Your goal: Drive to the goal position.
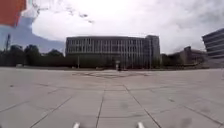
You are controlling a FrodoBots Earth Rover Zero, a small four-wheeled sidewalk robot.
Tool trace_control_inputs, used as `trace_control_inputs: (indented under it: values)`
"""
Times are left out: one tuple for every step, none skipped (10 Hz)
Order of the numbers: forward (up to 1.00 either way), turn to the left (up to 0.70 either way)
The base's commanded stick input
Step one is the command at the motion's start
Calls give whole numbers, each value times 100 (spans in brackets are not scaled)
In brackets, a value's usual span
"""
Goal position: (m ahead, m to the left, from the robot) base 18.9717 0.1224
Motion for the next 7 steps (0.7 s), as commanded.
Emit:
trace_control_inputs:
  values:
    - [70,0]
    - [70,0]
    - [70,0]
    - [70,0]
    - [70,0]
    - [70,0]
    - [70,0]
